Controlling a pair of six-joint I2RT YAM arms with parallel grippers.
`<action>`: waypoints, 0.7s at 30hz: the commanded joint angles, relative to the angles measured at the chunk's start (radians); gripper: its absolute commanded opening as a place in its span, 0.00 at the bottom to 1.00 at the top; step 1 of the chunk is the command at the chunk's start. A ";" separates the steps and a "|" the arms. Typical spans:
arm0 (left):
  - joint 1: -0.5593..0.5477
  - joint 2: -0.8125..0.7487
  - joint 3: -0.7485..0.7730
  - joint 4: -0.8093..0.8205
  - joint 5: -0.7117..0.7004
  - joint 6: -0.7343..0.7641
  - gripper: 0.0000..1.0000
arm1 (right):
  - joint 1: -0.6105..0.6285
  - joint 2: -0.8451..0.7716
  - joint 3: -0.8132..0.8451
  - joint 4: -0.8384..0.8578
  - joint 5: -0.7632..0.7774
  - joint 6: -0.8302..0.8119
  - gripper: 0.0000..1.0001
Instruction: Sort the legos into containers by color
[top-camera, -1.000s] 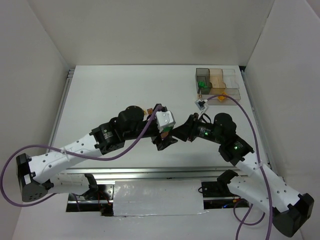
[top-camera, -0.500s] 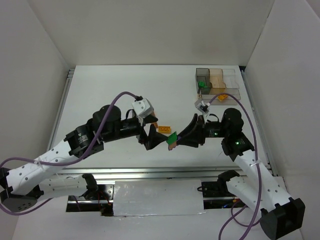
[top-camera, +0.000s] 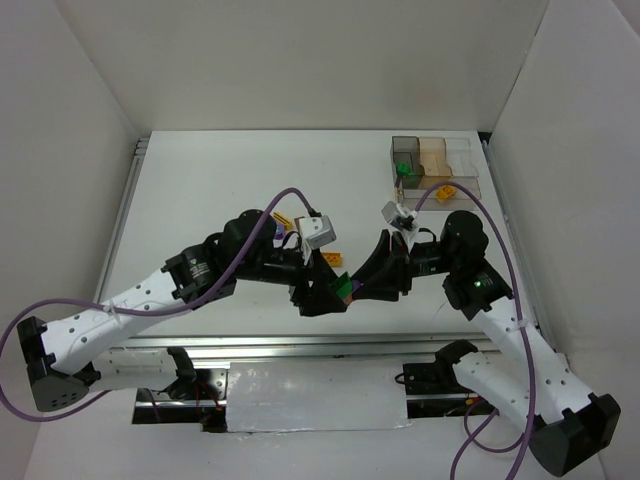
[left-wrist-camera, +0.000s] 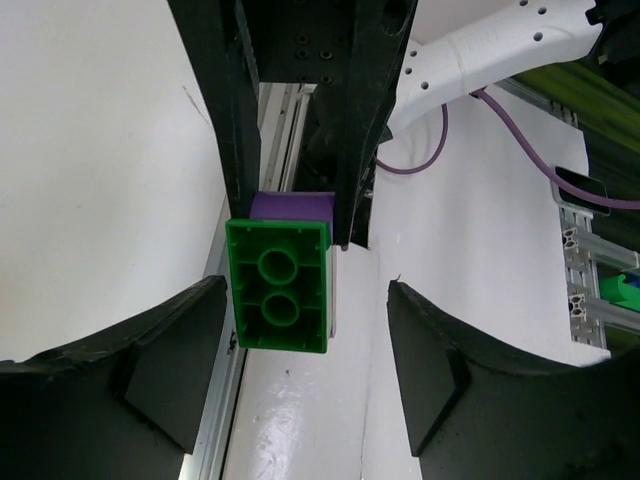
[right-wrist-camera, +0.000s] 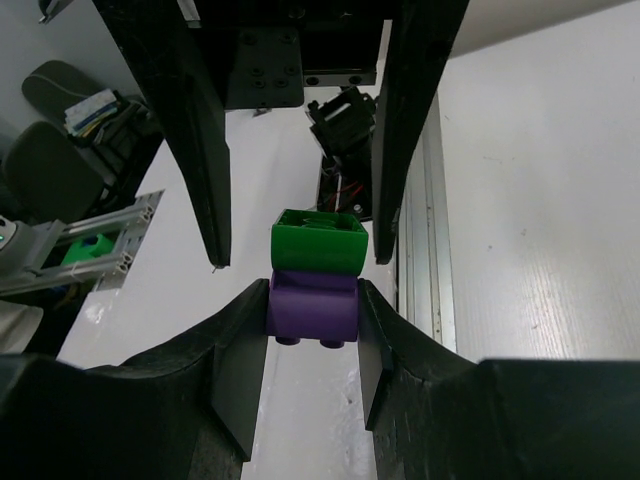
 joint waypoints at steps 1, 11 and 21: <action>0.001 0.005 0.015 0.047 0.046 -0.016 0.77 | 0.014 -0.002 0.041 -0.022 0.020 -0.027 0.00; 0.001 0.014 0.029 0.056 0.043 -0.008 0.25 | 0.069 0.038 0.090 -0.167 0.095 -0.131 0.00; 0.001 -0.058 -0.032 0.182 0.064 -0.036 0.00 | 0.072 -0.006 -0.042 0.144 0.050 0.073 0.98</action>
